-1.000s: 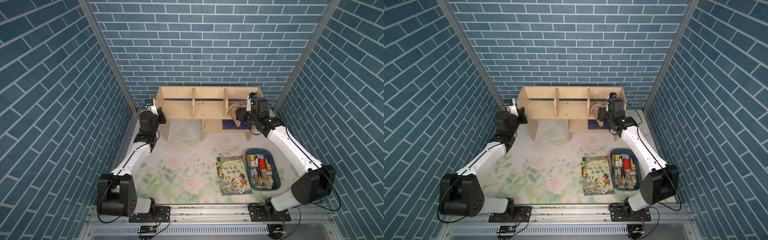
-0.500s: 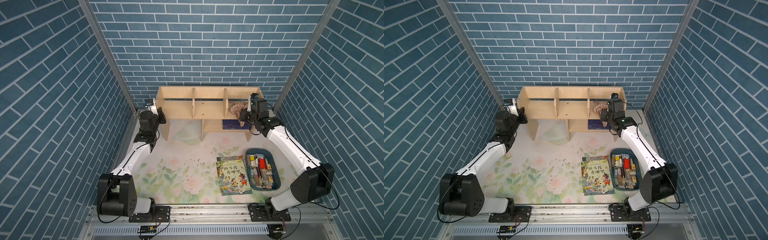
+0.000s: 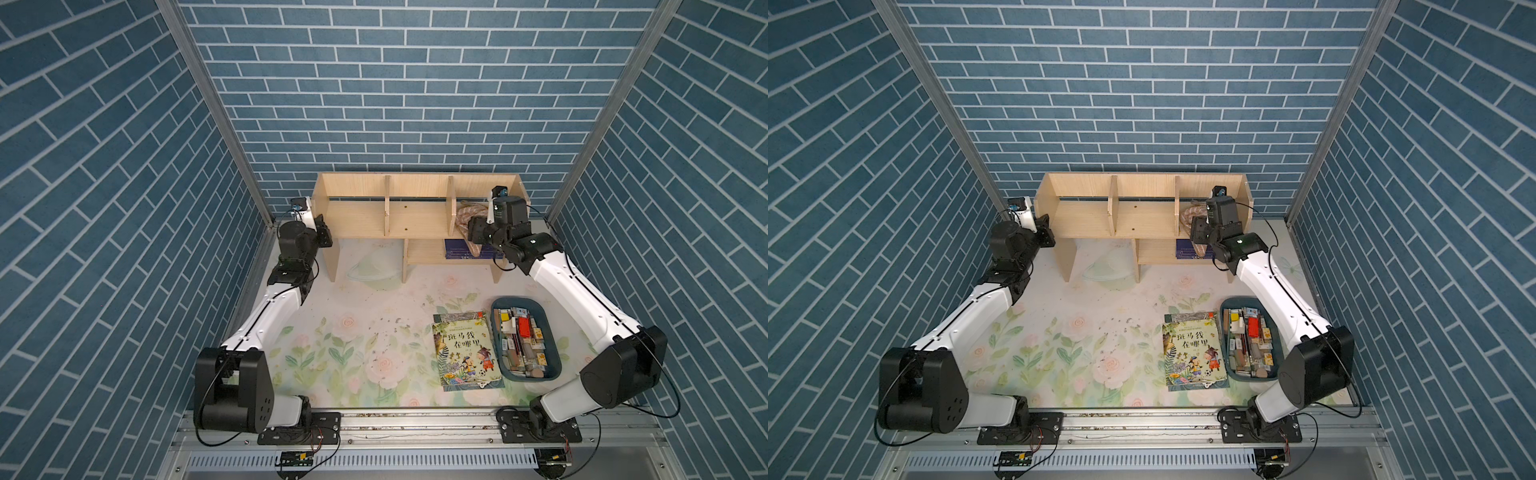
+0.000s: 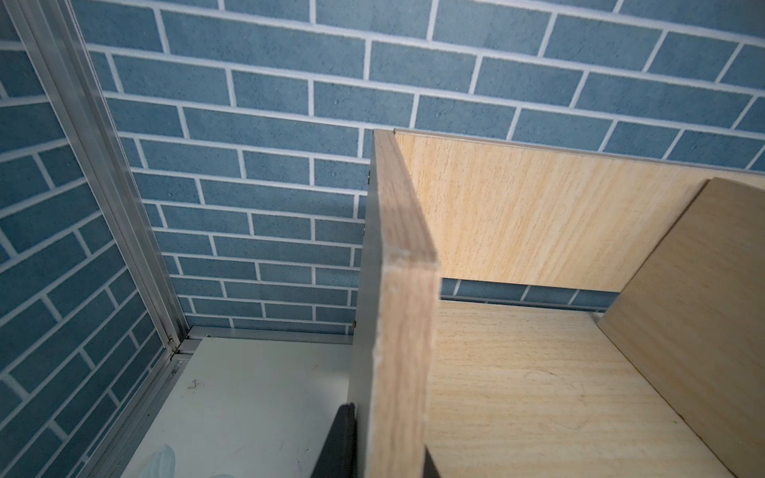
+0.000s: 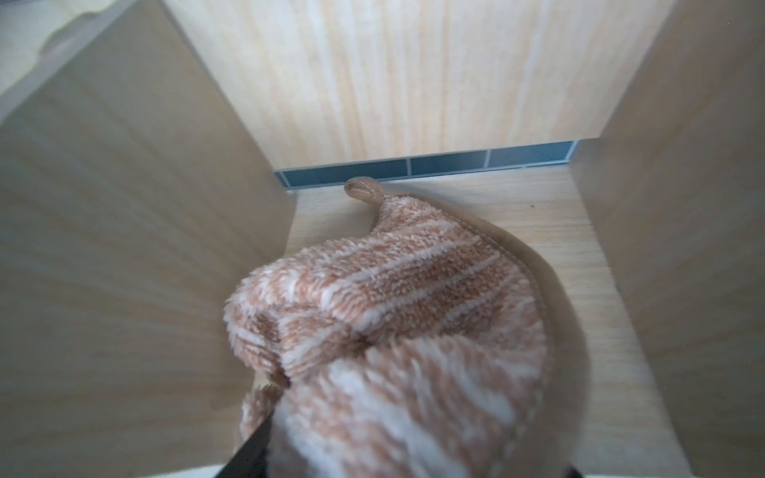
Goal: Wipe the bookshelf clean with a cloth
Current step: Wipe the dust from the shelf.
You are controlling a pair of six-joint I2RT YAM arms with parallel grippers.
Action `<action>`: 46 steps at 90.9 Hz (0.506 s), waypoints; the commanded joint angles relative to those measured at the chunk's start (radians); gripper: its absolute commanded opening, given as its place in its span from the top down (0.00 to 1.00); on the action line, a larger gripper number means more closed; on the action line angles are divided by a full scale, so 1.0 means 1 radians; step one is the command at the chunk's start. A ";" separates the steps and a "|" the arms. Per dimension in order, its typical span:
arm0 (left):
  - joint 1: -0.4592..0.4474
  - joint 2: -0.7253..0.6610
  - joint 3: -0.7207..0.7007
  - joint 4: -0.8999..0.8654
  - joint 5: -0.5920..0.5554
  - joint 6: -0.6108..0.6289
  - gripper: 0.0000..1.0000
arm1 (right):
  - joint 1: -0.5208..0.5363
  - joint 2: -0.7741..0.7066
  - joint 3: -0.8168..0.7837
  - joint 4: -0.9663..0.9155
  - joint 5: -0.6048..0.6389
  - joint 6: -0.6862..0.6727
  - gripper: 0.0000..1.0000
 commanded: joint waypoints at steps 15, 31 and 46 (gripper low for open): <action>-0.091 0.017 -0.017 -0.138 0.215 -0.151 1.00 | -0.003 0.082 0.102 -0.016 0.021 0.013 0.90; -0.094 0.017 -0.016 -0.142 0.213 -0.148 1.00 | -0.007 0.112 0.295 -0.008 0.073 -0.022 1.00; -0.097 0.019 -0.016 -0.144 0.209 -0.147 1.00 | 0.006 0.167 0.457 0.051 -0.047 -0.027 1.00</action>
